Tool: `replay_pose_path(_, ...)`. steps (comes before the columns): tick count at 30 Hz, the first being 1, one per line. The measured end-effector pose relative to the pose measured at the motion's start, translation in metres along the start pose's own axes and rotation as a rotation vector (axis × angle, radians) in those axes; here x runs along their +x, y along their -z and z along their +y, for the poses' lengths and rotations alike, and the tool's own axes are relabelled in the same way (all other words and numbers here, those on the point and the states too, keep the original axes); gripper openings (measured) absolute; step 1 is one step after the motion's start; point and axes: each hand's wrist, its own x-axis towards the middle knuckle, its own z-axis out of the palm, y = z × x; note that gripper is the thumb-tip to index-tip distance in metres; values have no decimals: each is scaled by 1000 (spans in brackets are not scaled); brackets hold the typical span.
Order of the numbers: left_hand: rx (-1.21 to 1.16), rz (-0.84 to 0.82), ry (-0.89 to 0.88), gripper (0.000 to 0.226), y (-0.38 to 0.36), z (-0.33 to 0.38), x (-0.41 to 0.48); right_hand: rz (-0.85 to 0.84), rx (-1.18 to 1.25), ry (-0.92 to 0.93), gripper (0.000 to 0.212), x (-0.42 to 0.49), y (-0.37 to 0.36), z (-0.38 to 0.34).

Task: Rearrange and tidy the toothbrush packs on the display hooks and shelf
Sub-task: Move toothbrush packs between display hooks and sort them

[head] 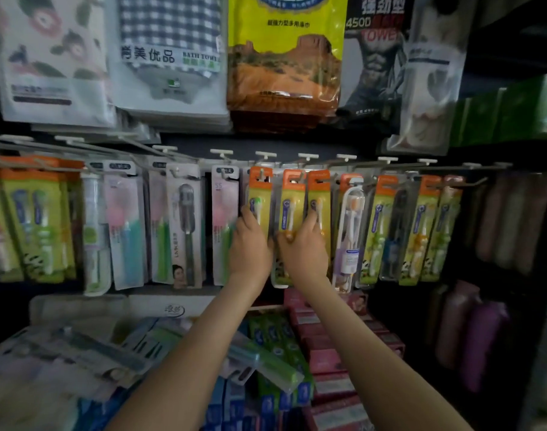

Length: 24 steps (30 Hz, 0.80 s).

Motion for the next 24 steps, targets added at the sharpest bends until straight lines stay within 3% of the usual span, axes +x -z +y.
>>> replay_pose_path(4,2,14,12,74,15,1,-6,-45,54,9,57,0,-2,-1)
replay_pose_path(15,40,39,-28,73,69,-20,-37,-84,88,89,60,-24,20,-11)
replay_pose_path(21,25,58,-38,70,118,-49,-60,11,204,95,55,-65,30,-28)
replay_pose_path(24,23,90,-37,71,152,-69,-68,-54,287,141,56,-89,22,-59)
